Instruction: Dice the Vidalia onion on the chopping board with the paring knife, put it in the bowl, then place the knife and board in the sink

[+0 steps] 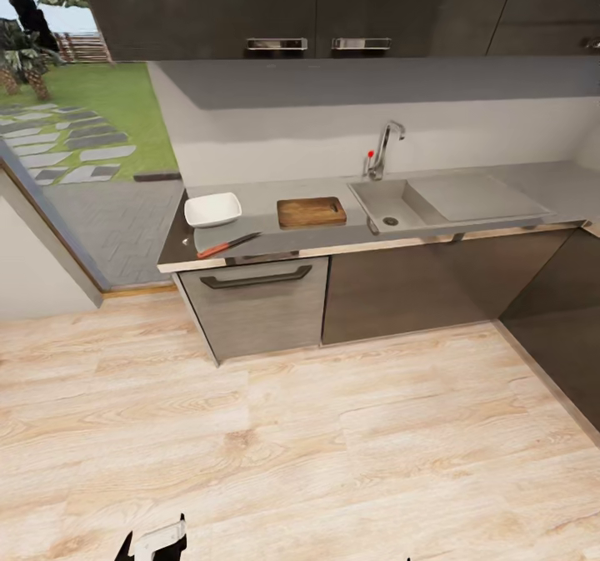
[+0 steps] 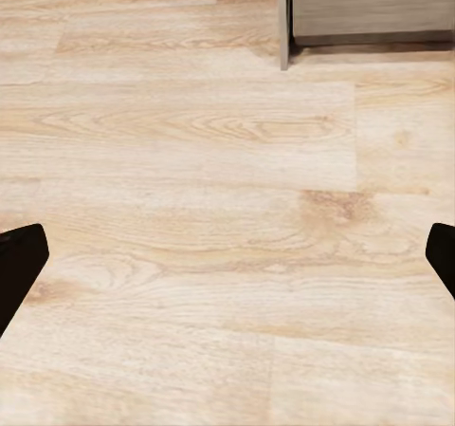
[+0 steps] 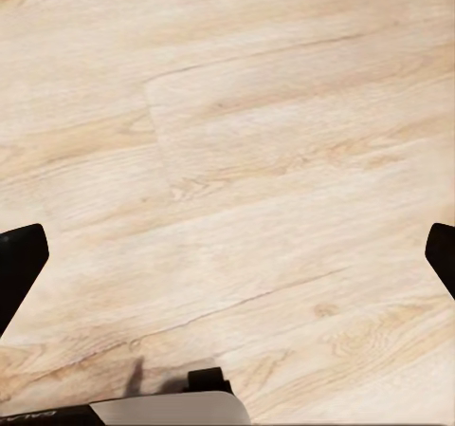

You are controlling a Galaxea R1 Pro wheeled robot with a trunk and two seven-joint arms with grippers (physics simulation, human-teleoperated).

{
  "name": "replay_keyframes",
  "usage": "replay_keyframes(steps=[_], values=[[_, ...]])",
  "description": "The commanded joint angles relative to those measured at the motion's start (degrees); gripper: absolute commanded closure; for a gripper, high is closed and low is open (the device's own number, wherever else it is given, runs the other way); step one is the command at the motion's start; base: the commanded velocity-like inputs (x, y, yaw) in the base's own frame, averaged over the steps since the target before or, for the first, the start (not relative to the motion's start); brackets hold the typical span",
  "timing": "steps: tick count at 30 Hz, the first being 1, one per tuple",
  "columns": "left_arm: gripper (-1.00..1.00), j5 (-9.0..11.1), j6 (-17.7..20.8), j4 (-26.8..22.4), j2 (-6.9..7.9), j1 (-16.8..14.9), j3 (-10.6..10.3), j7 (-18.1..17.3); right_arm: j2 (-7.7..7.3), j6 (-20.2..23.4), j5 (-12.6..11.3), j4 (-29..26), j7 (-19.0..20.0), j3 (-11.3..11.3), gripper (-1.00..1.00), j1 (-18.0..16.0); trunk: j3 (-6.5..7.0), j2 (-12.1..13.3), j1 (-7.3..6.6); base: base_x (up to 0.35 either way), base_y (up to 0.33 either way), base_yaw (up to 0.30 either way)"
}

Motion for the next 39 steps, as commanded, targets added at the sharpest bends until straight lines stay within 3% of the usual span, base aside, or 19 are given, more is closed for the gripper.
replay_keyframes(steps=[1, 30, 39], values=[[-1.00, 0.46, -0.30, 0.22, -0.02, -0.09, -0.31, -0.12, -0.08, -0.12, -0.43, 0.12, -0.49, 0.47, -1.00, -0.01, 0.00, -0.10, 0.04, 0.000, 0.000, 0.000], [-1.00, 0.46, -0.25, 0.22, 0.24, -0.09, -0.31, -0.12, 0.03, -0.19, -0.38, 0.82, -0.40, 0.56, -1.00, 0.01, 2.13, -0.10, 0.04, 0.000, 0.000, 0.000], [-1.00, 0.46, -0.25, 0.22, 0.12, -0.09, -0.31, -0.12, 0.03, -2.84, -0.37, 1.55, -0.47, 0.56, -1.00, 0.00, 2.94, -0.10, 0.04, 0.000, 0.000, 0.000]])
